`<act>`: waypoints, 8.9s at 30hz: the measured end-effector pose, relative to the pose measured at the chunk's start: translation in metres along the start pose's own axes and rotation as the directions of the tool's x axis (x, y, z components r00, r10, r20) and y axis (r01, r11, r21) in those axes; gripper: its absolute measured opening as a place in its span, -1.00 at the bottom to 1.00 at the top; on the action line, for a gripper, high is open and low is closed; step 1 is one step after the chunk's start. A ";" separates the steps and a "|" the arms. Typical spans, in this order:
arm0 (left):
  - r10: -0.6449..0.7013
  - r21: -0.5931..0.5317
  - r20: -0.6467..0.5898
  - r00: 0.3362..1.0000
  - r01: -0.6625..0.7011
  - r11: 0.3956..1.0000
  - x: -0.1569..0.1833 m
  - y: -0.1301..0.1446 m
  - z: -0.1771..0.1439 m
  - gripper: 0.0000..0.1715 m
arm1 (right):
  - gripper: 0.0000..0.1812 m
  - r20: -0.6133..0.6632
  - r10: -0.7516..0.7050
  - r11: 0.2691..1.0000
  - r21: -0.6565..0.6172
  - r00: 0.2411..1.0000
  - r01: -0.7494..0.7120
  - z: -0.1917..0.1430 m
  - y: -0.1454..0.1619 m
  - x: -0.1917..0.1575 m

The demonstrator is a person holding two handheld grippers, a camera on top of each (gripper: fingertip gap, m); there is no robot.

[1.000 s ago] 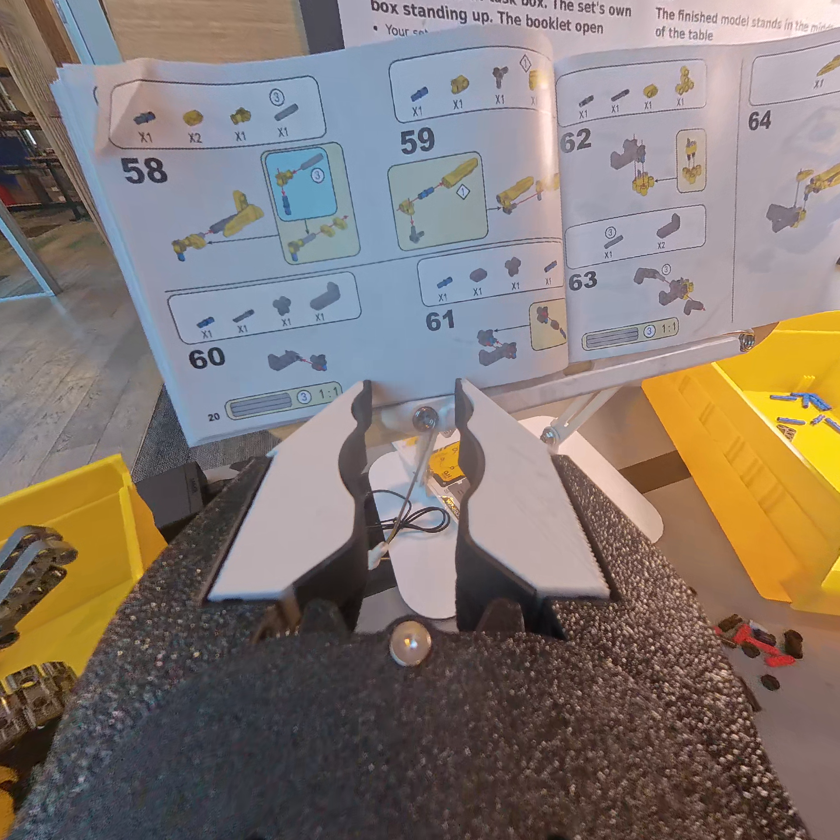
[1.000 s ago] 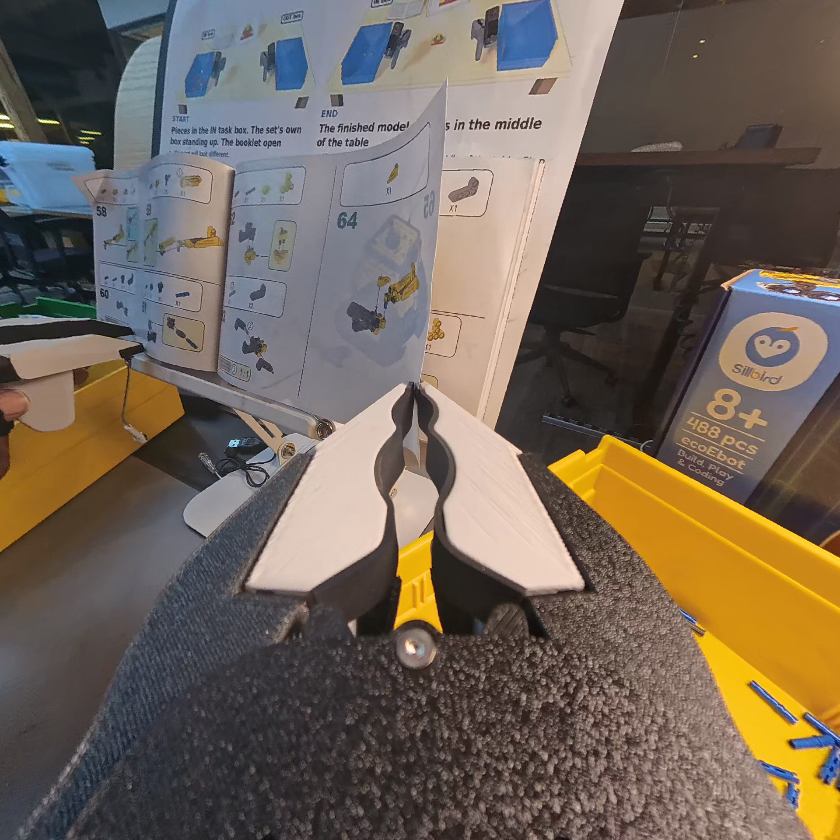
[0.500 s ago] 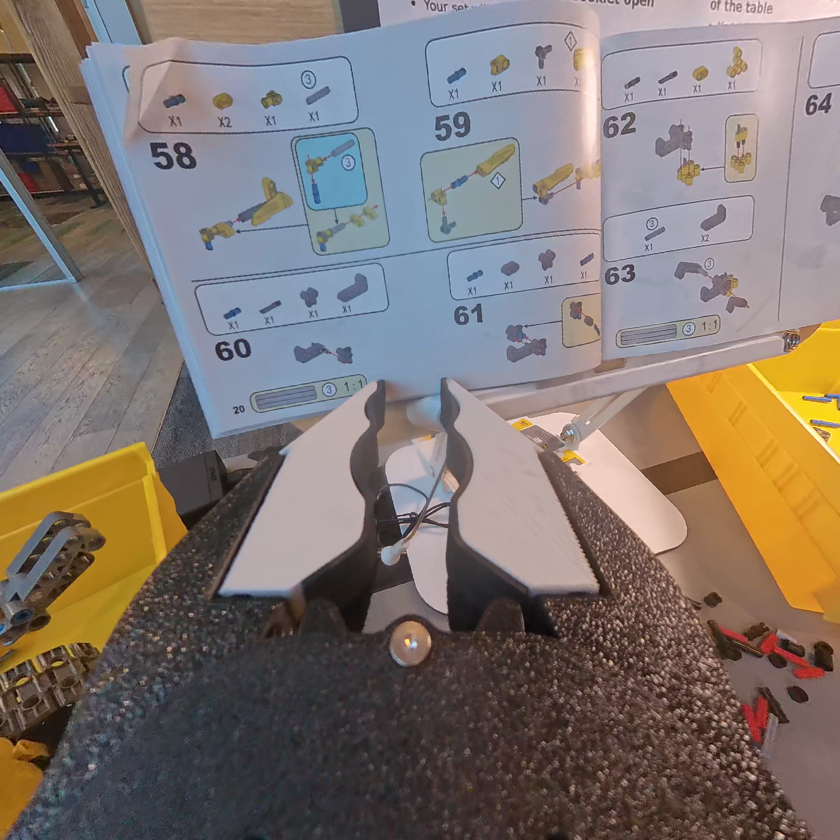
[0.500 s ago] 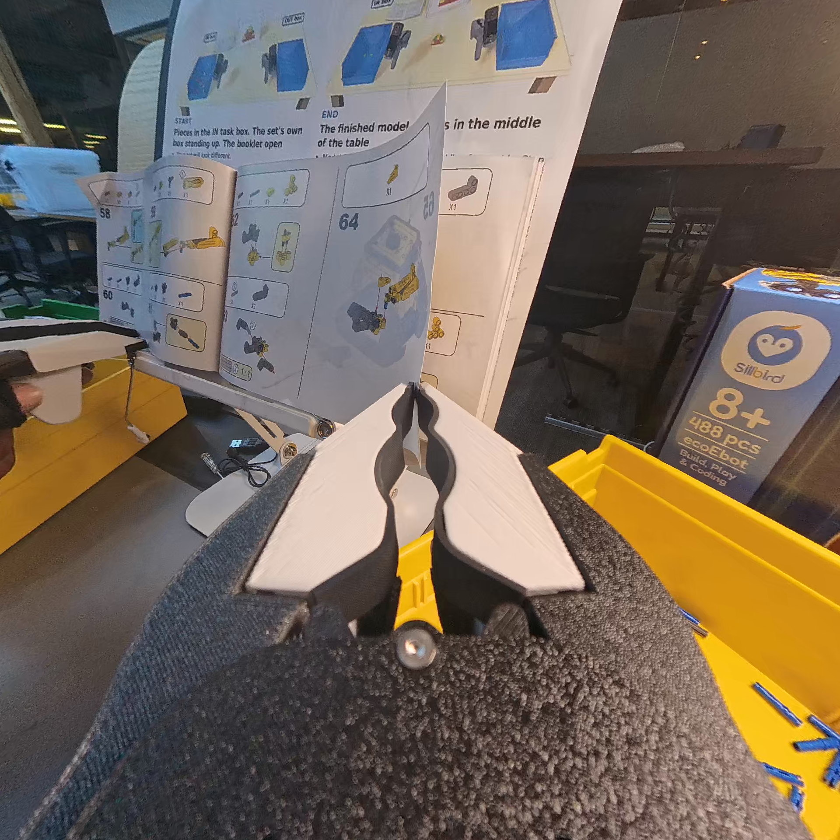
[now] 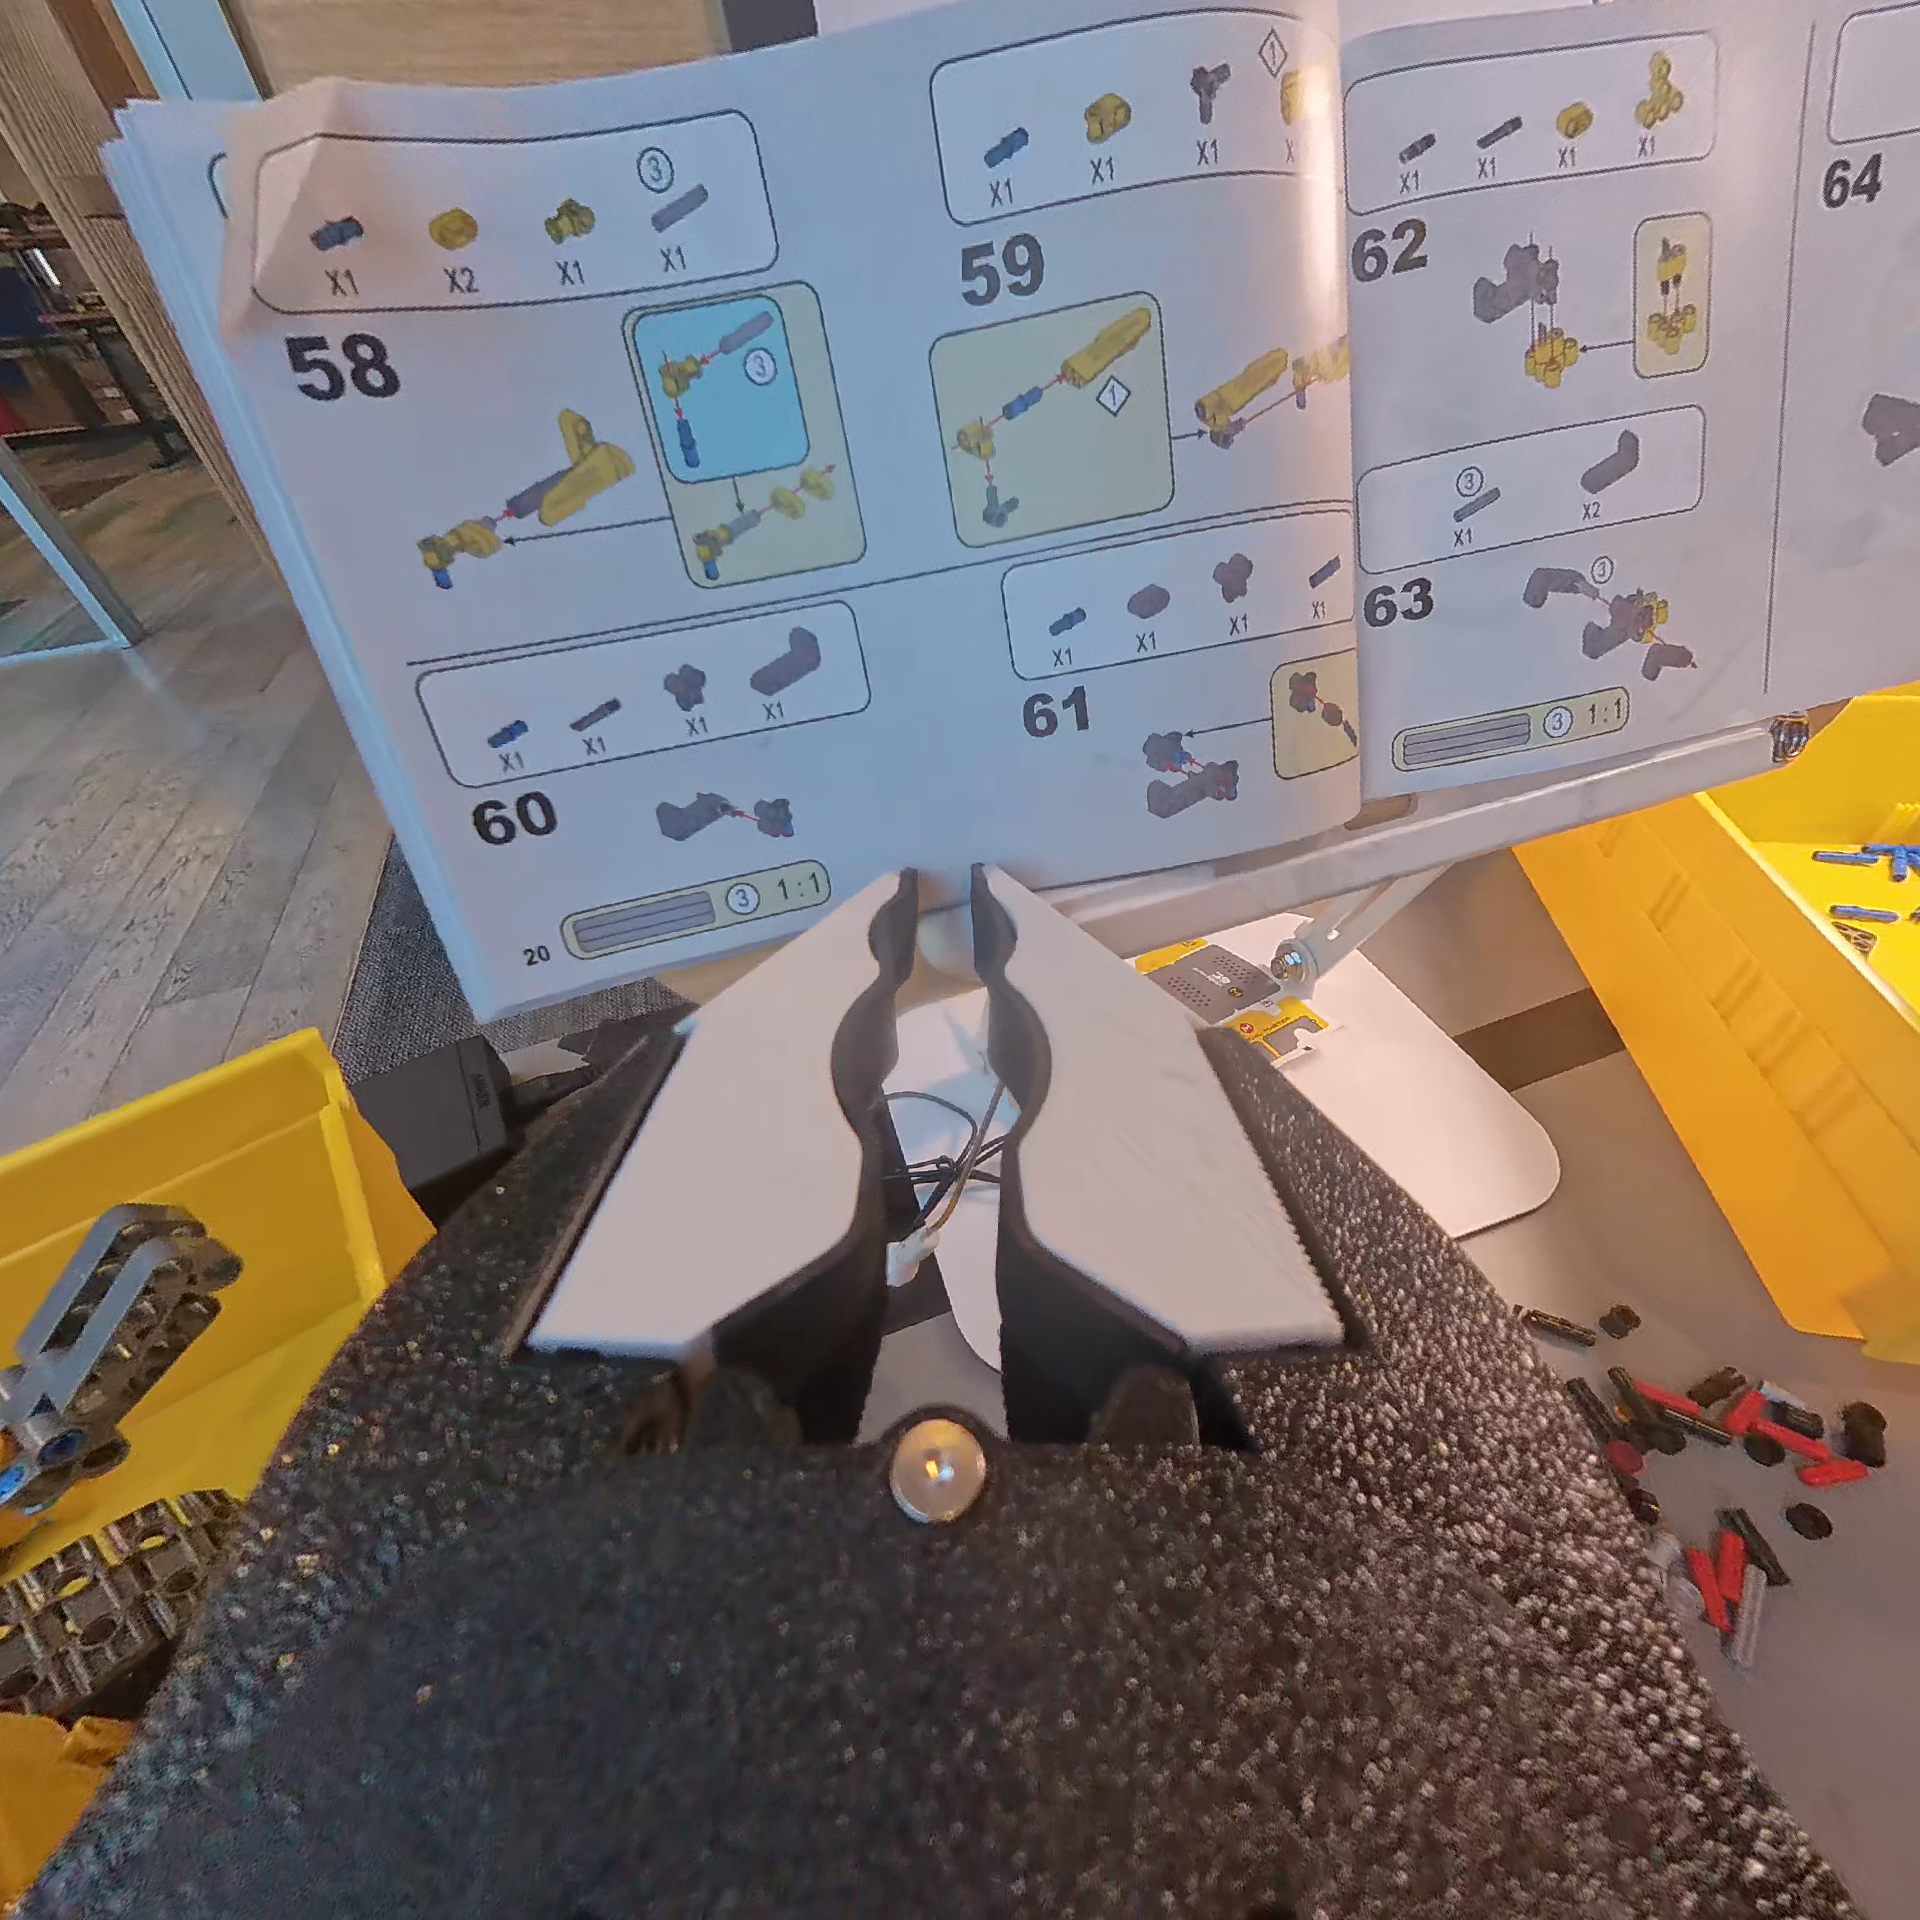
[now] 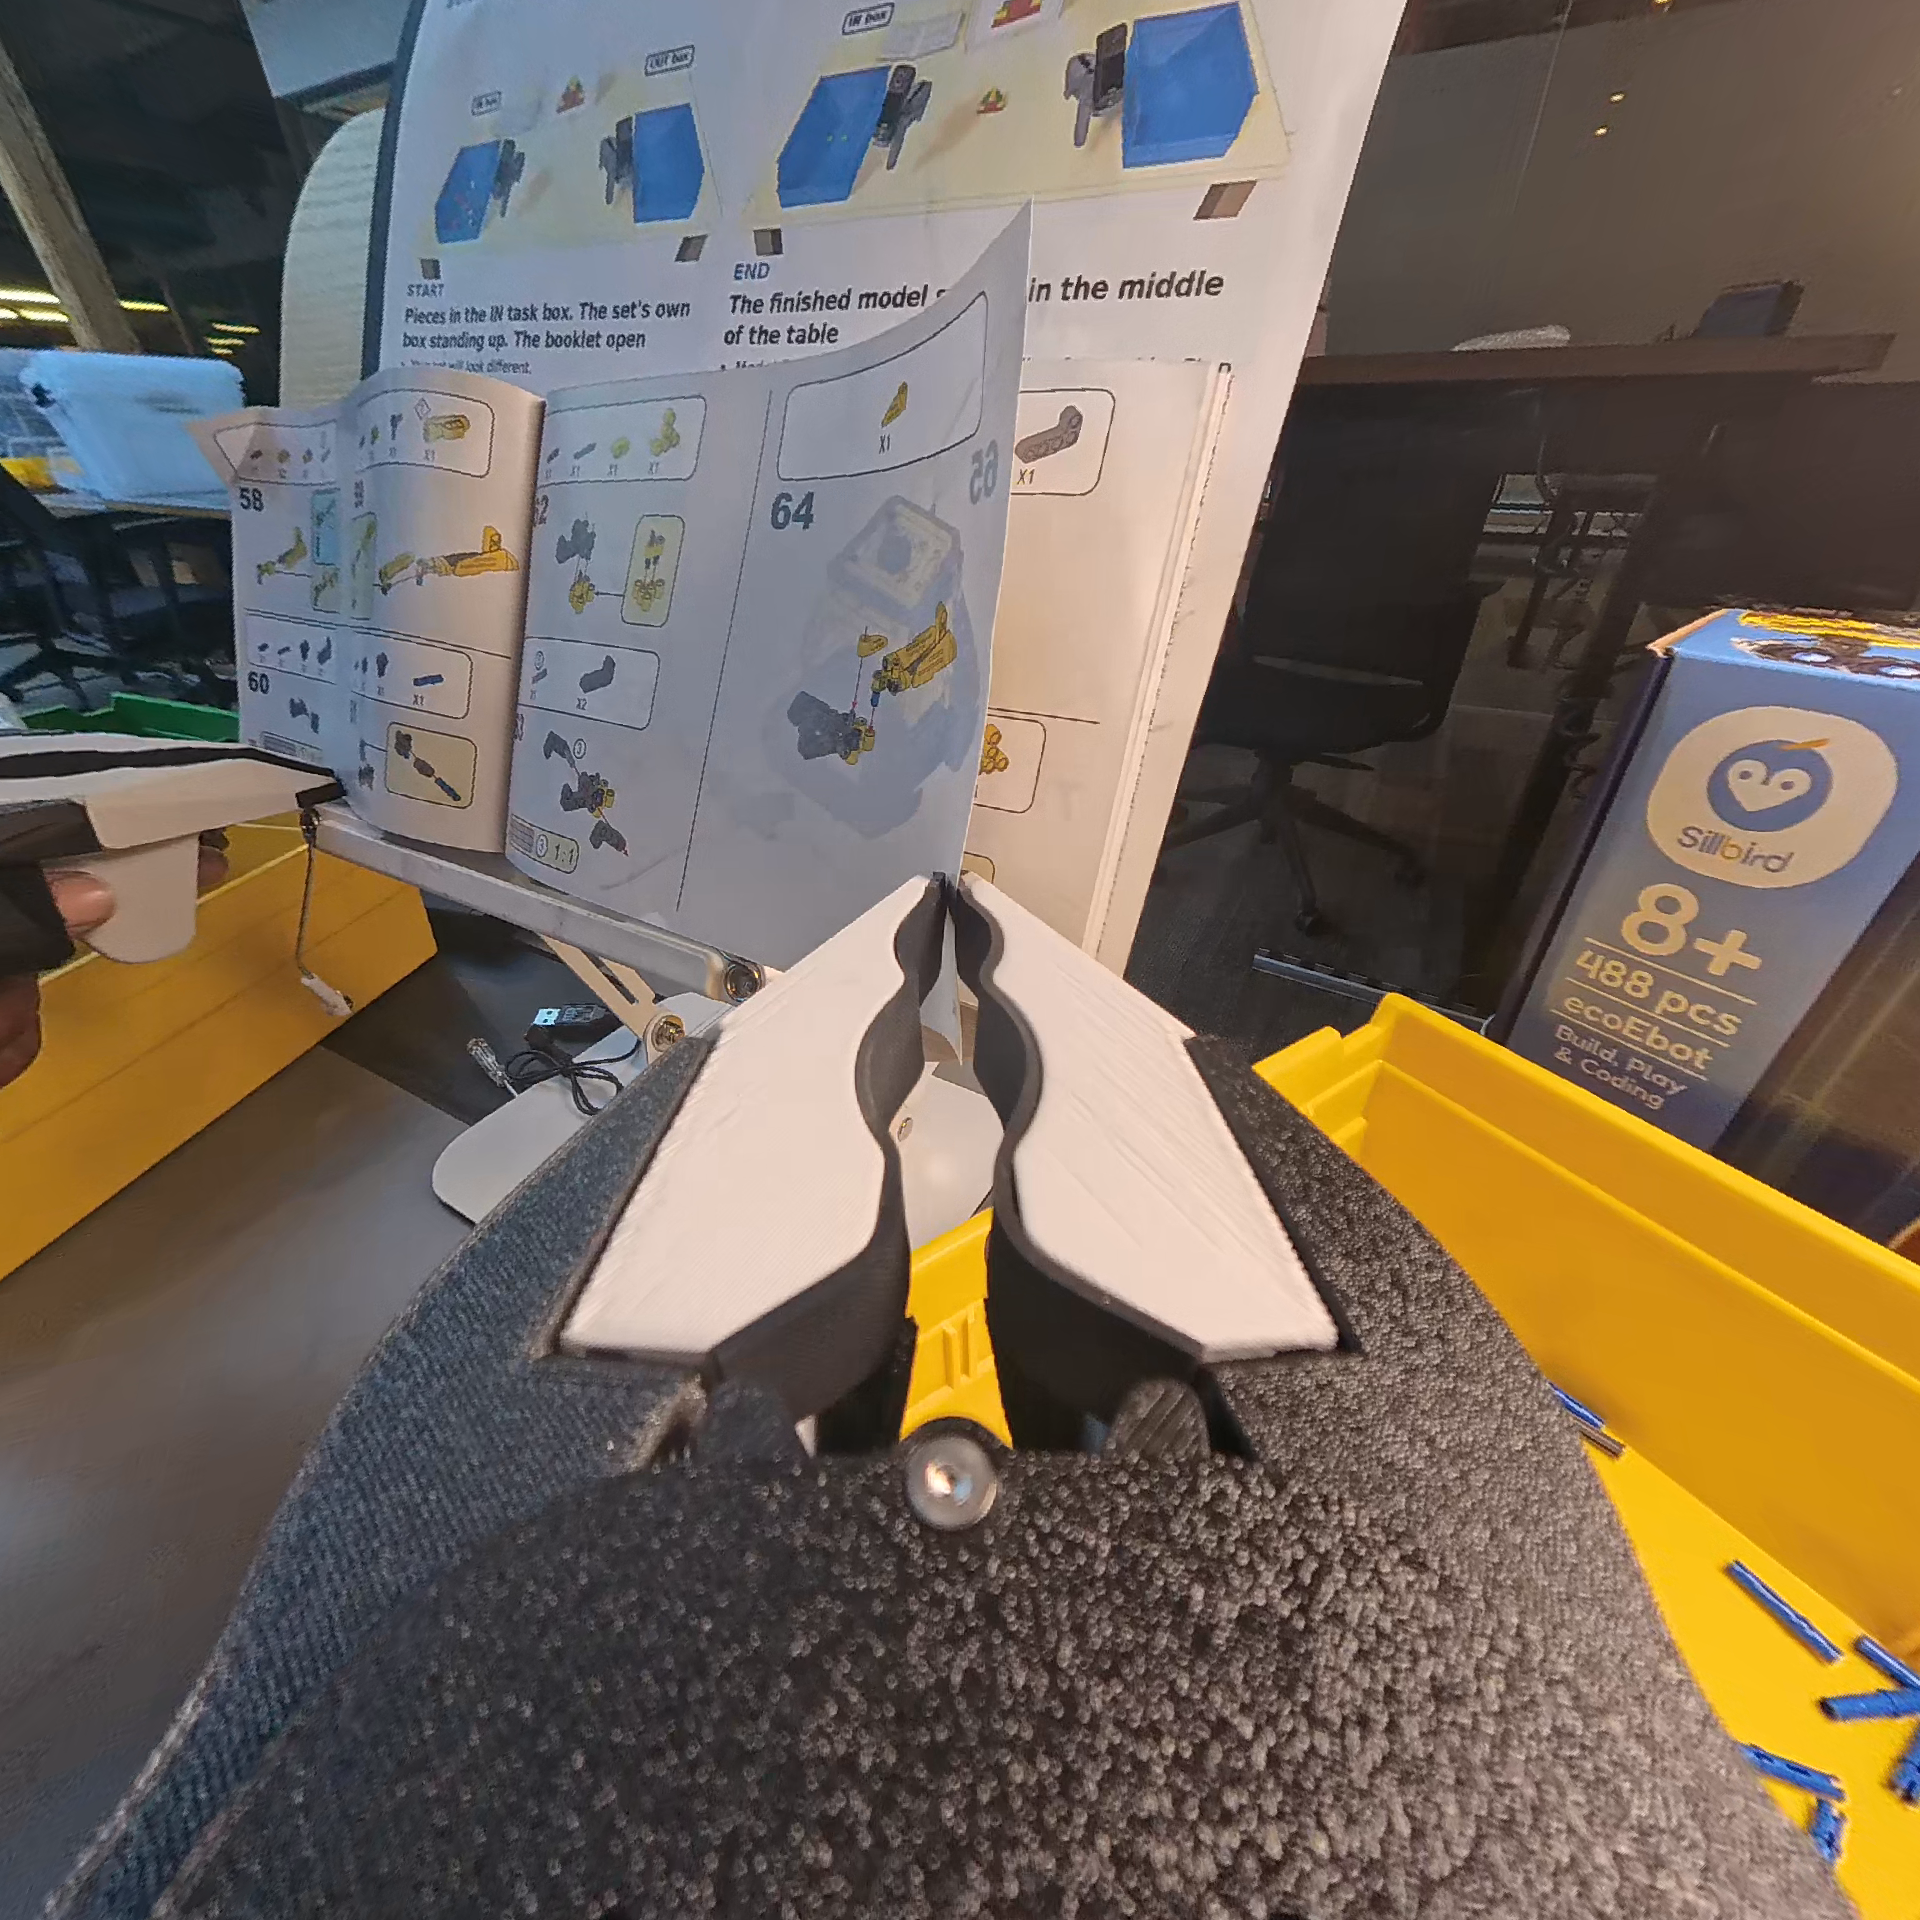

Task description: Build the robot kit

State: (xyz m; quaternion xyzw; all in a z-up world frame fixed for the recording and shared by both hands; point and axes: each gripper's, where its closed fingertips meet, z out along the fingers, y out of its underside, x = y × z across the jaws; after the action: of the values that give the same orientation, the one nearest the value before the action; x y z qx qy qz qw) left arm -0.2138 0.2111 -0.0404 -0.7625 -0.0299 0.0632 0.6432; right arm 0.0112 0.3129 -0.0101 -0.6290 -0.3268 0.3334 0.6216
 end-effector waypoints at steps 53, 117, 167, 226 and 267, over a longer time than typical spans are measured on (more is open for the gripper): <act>-0.036 0.119 -0.003 0.999 0.036 0.992 0.000 -0.012 -0.035 -0.72 | -1.00 0.291 0.030 0.993 0.105 0.956 -0.063 -0.016 -0.020 -0.038; -0.162 0.099 -0.647 0.745 0.292 0.951 0.107 -0.040 -0.085 -0.41 | -1.00 0.516 -0.049 0.999 0.034 0.855 0.037 0.005 0.014 -0.174; -0.176 0.120 -0.480 0.860 0.263 0.957 0.070 -0.066 -0.094 -1.00 | -0.20 -0.056 -0.543 0.821 0.176 0.838 0.543 0.026 -0.013 -0.174; -0.052 -0.029 -0.050 0.997 0.050 0.998 0.010 0.009 -0.040 -0.46 | -1.00 -0.123 -0.299 0.907 0.272 0.946 0.322 0.000 -0.023 -0.084; -0.270 -0.002 -0.568 0.778 0.327 0.945 0.074 -0.046 -0.085 -0.76 | -1.00 0.121 -0.558 0.822 0.220 0.821 0.526 0.020 0.022 -0.192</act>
State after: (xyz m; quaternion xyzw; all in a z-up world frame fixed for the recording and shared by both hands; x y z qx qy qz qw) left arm -0.1279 0.1450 0.0143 -0.7005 0.0429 -0.2646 0.6614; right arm -0.1136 0.1653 -0.0295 -0.4191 -0.5165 0.2253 0.7119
